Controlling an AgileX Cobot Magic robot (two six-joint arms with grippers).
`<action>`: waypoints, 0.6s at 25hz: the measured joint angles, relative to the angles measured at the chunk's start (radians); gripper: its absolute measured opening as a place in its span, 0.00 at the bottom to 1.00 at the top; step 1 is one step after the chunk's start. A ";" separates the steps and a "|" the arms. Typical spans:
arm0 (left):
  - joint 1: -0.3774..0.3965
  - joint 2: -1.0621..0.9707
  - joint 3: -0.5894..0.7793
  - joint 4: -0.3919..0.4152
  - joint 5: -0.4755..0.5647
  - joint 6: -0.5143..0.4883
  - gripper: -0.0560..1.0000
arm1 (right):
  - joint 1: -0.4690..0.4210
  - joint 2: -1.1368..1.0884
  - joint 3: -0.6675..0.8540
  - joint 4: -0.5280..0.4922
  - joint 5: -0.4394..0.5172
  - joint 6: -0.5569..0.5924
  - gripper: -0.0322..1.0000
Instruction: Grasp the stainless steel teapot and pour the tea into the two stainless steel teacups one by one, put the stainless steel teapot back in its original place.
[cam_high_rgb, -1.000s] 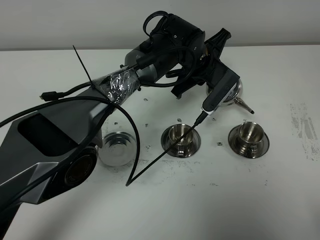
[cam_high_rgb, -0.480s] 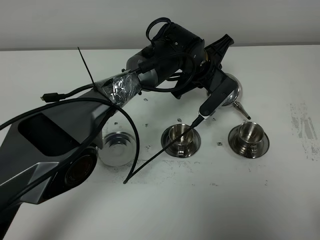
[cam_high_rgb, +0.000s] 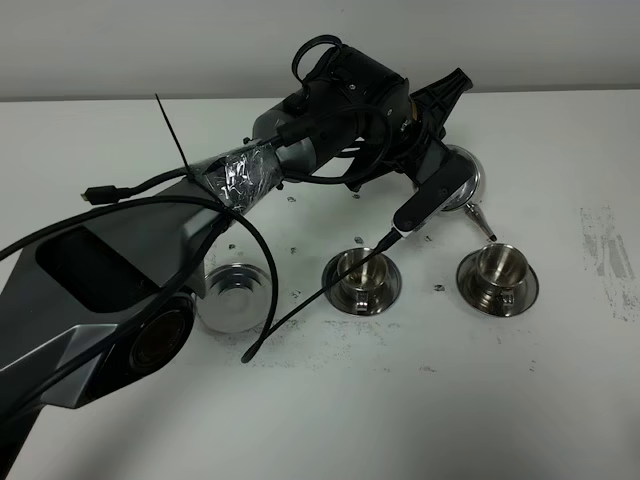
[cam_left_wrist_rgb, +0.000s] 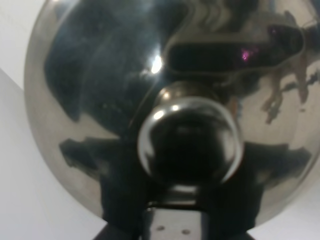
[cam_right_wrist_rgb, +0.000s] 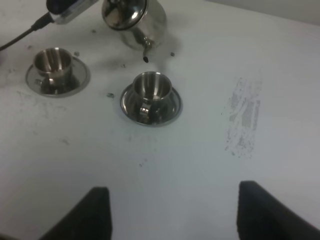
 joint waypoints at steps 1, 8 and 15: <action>0.000 0.000 0.000 0.000 -0.002 0.005 0.22 | 0.000 0.000 0.000 0.000 0.000 0.000 0.53; -0.007 0.000 0.000 0.002 -0.024 0.029 0.22 | 0.000 0.000 0.000 0.000 0.000 0.000 0.53; -0.018 0.000 0.000 0.042 -0.041 0.029 0.22 | 0.000 0.000 0.000 0.000 0.000 0.000 0.53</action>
